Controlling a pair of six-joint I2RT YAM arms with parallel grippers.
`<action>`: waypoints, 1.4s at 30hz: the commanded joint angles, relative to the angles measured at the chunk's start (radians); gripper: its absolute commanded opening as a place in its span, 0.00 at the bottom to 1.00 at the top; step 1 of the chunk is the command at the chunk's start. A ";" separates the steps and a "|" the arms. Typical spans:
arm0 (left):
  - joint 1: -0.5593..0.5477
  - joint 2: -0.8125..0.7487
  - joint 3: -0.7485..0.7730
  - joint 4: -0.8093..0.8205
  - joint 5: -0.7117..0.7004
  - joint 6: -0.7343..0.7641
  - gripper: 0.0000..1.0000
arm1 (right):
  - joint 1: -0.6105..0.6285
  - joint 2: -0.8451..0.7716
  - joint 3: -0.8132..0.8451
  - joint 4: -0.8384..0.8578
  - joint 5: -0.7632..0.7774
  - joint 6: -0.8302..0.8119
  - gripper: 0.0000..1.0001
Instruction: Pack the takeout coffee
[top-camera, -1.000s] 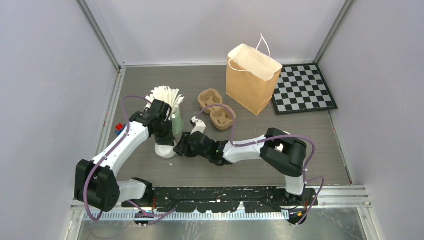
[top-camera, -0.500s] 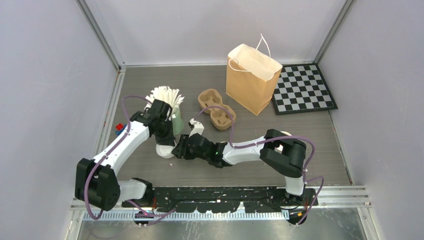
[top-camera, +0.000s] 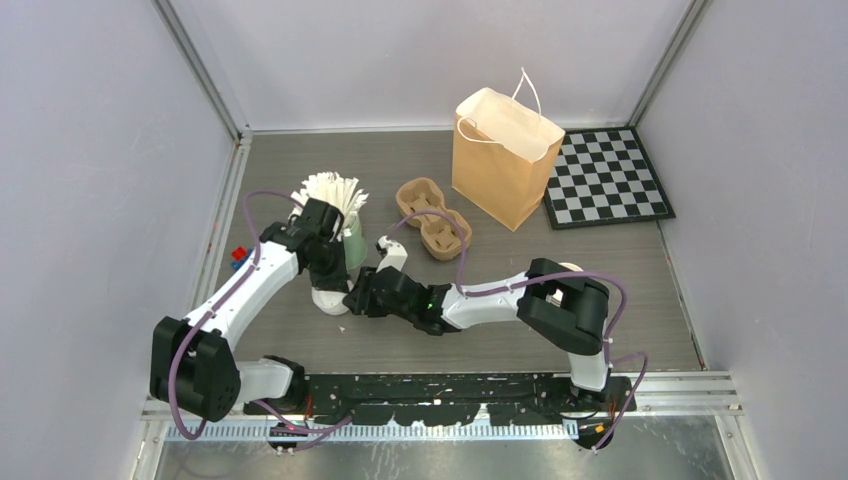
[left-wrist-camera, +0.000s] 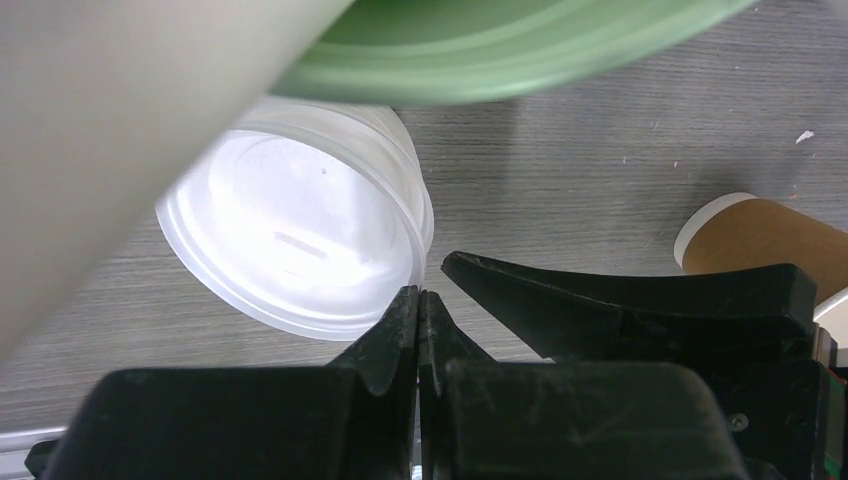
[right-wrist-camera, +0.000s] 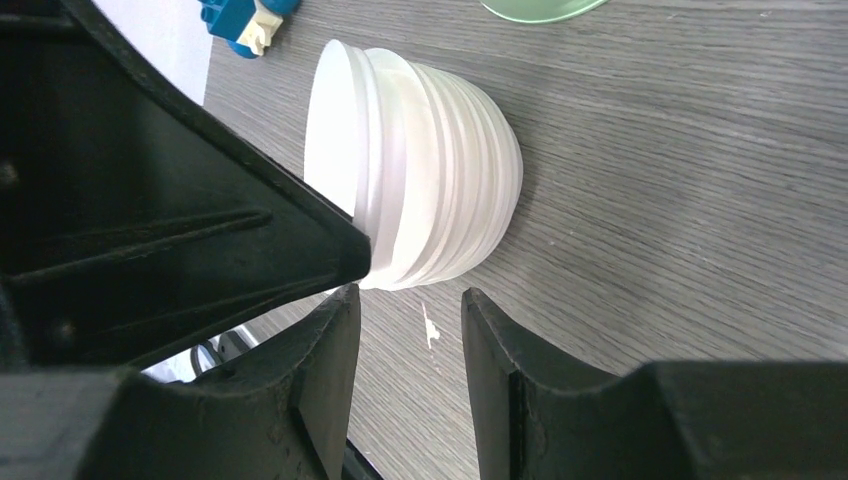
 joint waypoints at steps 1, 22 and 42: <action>0.003 -0.025 0.036 -0.030 0.015 0.003 0.00 | 0.002 0.006 0.021 0.015 0.054 -0.001 0.47; 0.003 -0.080 0.102 -0.125 -0.023 0.037 0.00 | 0.002 -0.125 -0.057 0.024 0.057 -0.028 0.46; 0.037 -0.325 0.008 -0.192 -0.399 -0.401 0.55 | 0.003 -0.340 -0.174 -0.023 0.159 -0.061 0.46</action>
